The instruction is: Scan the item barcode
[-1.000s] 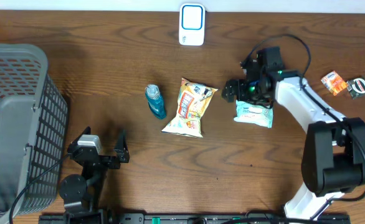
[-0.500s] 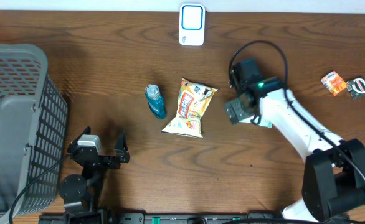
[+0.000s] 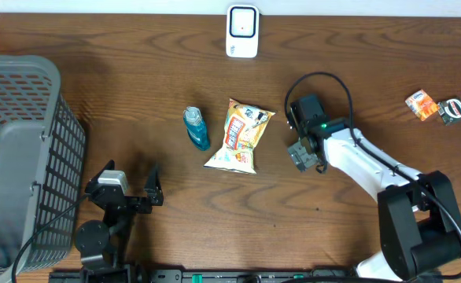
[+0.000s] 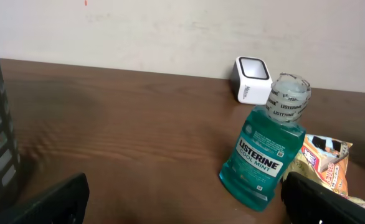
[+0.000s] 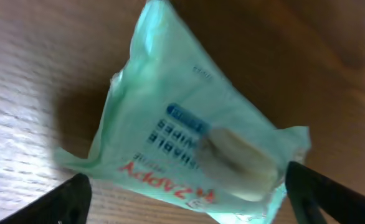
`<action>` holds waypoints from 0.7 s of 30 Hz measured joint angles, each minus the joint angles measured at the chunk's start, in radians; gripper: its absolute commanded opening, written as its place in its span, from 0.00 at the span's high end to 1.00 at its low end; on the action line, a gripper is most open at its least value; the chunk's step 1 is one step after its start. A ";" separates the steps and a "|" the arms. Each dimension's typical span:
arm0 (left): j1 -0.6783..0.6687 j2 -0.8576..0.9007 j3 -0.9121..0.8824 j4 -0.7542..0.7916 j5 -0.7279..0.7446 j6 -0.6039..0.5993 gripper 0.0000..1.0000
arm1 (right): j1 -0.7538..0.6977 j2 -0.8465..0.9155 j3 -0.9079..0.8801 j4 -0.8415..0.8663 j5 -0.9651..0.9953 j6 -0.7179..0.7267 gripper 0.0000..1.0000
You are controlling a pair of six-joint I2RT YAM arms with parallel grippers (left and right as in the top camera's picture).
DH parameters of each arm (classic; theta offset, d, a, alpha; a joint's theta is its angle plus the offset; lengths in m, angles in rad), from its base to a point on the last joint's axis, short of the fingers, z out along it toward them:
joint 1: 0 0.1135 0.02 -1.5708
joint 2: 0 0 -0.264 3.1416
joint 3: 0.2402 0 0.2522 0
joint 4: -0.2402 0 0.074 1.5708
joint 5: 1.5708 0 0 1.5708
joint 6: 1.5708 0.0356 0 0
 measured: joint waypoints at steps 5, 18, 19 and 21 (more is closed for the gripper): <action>0.000 0.000 0.000 0.000 0.000 0.000 0.02 | 0.000 -0.005 -0.070 0.113 0.060 -0.019 0.41; 0.000 0.000 0.000 0.000 0.000 0.000 0.02 | -0.055 -0.008 -0.078 0.161 0.014 0.015 0.99; 0.000 0.000 0.000 0.000 0.000 0.000 0.02 | -0.069 -0.006 -0.047 0.117 -0.049 0.024 0.99; 0.000 0.000 0.000 0.000 0.000 0.000 0.02 | -0.094 -0.004 0.018 0.026 -0.180 0.033 0.99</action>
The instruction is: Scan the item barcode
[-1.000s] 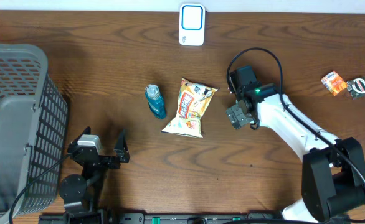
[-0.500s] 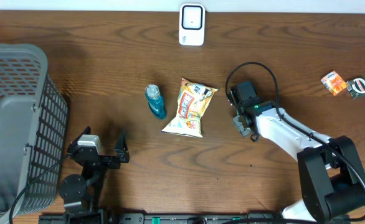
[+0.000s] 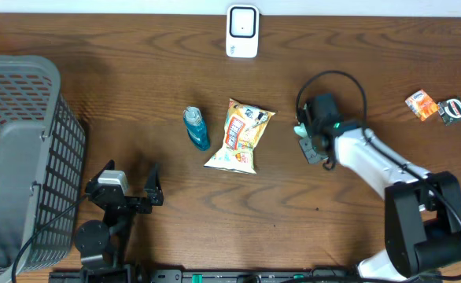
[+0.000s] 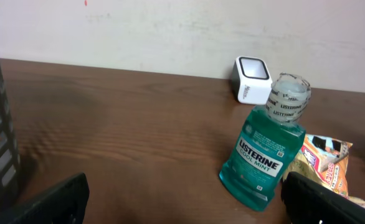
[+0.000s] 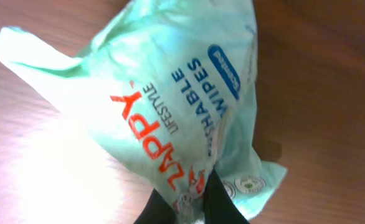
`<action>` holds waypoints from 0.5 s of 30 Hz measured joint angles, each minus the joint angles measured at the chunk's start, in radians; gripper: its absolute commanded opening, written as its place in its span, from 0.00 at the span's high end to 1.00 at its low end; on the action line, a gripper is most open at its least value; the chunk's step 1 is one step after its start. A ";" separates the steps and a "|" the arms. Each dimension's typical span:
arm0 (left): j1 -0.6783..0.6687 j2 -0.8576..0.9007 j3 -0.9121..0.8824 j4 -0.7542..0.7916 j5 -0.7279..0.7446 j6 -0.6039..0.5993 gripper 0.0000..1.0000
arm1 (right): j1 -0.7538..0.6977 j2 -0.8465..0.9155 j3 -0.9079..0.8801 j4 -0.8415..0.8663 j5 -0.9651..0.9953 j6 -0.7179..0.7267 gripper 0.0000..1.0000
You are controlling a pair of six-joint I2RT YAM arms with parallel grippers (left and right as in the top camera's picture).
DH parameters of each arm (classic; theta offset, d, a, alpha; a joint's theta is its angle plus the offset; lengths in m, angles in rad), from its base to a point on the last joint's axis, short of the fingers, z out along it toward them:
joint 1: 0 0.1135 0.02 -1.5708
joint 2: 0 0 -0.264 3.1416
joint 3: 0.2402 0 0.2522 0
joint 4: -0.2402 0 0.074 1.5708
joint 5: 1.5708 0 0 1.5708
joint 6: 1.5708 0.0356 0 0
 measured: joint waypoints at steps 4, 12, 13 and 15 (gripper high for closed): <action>0.000 0.000 0.000 0.000 0.000 0.000 0.02 | -0.070 0.008 0.135 -0.188 -0.314 -0.024 0.99; 0.000 0.000 0.000 0.000 0.000 0.000 0.02 | -0.294 0.013 0.186 -0.385 -0.901 -0.164 0.99; 0.000 0.000 0.000 0.000 0.000 0.000 0.02 | -0.314 0.013 0.185 -0.412 -0.962 -0.202 0.99; 0.000 0.000 0.000 0.000 0.000 0.000 0.02 | -0.339 0.013 0.184 -0.456 -1.067 -0.296 0.99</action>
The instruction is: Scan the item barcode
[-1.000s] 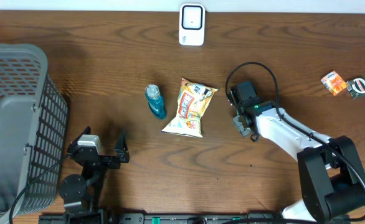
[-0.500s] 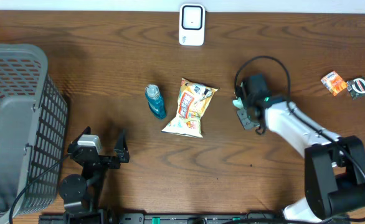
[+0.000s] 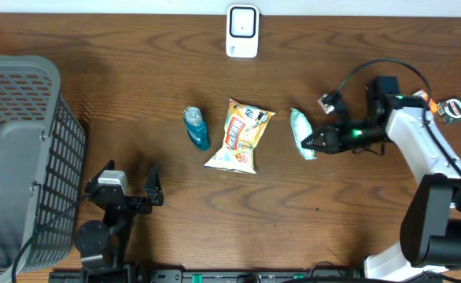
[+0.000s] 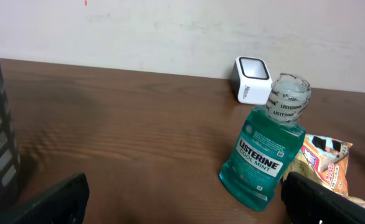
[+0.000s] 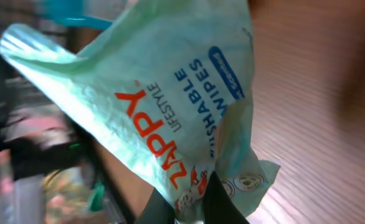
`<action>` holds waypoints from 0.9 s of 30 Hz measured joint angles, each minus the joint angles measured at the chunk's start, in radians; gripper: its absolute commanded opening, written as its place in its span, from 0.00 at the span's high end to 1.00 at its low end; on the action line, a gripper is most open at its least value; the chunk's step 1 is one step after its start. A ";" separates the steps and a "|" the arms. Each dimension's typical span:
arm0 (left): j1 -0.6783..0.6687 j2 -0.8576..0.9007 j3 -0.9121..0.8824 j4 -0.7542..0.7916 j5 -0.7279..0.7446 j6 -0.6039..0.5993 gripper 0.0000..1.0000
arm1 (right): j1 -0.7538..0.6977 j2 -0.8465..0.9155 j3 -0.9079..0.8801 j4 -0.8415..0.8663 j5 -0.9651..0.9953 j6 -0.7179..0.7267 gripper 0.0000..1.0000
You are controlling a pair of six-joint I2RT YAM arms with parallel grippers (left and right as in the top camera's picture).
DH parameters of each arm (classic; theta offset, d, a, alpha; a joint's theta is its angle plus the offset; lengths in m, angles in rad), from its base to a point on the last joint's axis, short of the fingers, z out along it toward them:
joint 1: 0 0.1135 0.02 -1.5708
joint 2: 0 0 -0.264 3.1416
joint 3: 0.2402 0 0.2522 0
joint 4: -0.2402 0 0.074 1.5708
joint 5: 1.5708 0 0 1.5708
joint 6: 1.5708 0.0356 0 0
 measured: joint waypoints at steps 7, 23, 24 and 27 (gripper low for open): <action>0.000 0.000 0.000 0.000 0.000 0.000 0.02 | 0.003 0.000 -0.031 -0.029 -0.253 -0.436 0.99; 0.000 0.000 0.000 0.000 0.000 0.000 0.02 | 0.020 0.002 -0.039 -0.049 -0.542 -0.570 0.99; 0.000 0.000 0.000 0.000 0.000 0.000 0.02 | 0.024 0.002 -0.039 -0.056 -0.550 -0.568 0.99; 0.000 0.000 0.000 0.000 0.000 0.000 0.02 | 0.038 0.002 -0.040 -0.072 -0.558 -0.566 0.99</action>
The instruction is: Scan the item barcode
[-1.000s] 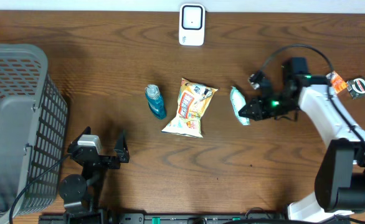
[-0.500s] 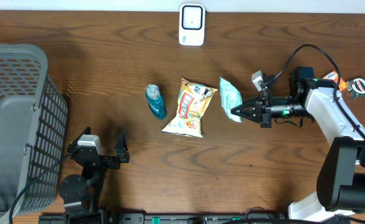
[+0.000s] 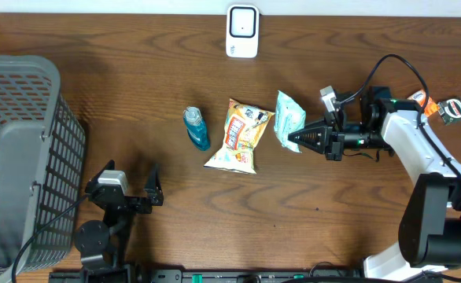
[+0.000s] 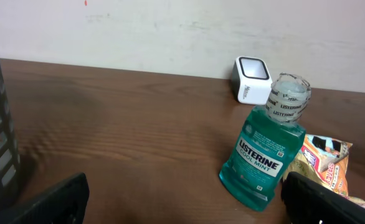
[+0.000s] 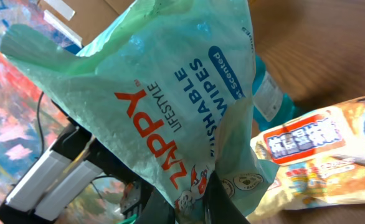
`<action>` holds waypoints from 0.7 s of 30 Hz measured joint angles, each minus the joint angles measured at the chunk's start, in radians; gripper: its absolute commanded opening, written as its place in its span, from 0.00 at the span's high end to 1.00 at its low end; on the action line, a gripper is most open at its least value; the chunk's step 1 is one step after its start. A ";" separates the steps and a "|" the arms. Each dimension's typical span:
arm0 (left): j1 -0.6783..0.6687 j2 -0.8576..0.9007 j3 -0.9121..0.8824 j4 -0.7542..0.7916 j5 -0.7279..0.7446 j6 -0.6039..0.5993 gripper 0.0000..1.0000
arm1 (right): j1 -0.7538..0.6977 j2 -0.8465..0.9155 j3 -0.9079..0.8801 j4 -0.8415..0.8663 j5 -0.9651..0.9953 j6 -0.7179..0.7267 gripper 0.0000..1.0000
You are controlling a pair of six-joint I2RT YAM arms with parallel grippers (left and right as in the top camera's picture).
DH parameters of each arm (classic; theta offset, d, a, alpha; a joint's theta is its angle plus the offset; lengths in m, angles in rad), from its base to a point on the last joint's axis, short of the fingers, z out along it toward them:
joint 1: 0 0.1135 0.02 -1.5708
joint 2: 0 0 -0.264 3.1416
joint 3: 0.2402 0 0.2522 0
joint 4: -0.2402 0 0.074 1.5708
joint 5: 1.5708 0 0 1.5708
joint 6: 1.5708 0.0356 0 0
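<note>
My right gripper (image 3: 296,140) is shut on one end of a pale green Zappy wipes pack (image 3: 289,119), which it holds off the table, pointing left, just right of the snack bag (image 3: 241,135). In the right wrist view the wipes pack (image 5: 170,106) fills the frame, pinched in the right gripper (image 5: 192,200). The white barcode scanner (image 3: 241,31) stands at the table's far edge; the scanner (image 4: 251,79) also shows in the left wrist view. My left gripper (image 3: 132,192) rests open near the front edge, nothing between its fingers (image 4: 52,199).
A teal Listerine bottle (image 3: 197,128) lies left of the snack bag; the bottle (image 4: 266,155) is close ahead of the left gripper. A grey mesh basket (image 3: 18,157) fills the left side. Two small items (image 3: 423,102) lie at the far right.
My right gripper has moved a little left with the wipes pack, which is now tilted up and closer to the snack bag. The left arm has not moved.
My right gripper was open over the wipes pack lying on the table right of the snack bag. Then it was shut on the pack. Then the arm had swung round, holding the pack out leftward, and now the pack is up beside the snack bag.
</note>
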 measured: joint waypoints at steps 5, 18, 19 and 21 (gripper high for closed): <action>0.000 0.000 0.000 0.000 0.000 0.000 0.02 | 0.016 0.000 -0.001 -0.006 -0.014 0.040 0.98; 0.000 0.000 0.000 0.000 0.000 0.000 0.02 | 0.010 0.000 -0.002 -0.024 -0.029 0.949 0.99; 0.000 0.000 0.000 0.000 0.000 0.000 0.02 | 0.008 0.000 -0.002 -0.025 -0.029 1.009 0.99; 0.000 0.000 0.000 0.000 0.000 0.000 0.03 | 0.002 0.000 -0.003 -0.027 -0.031 1.135 0.99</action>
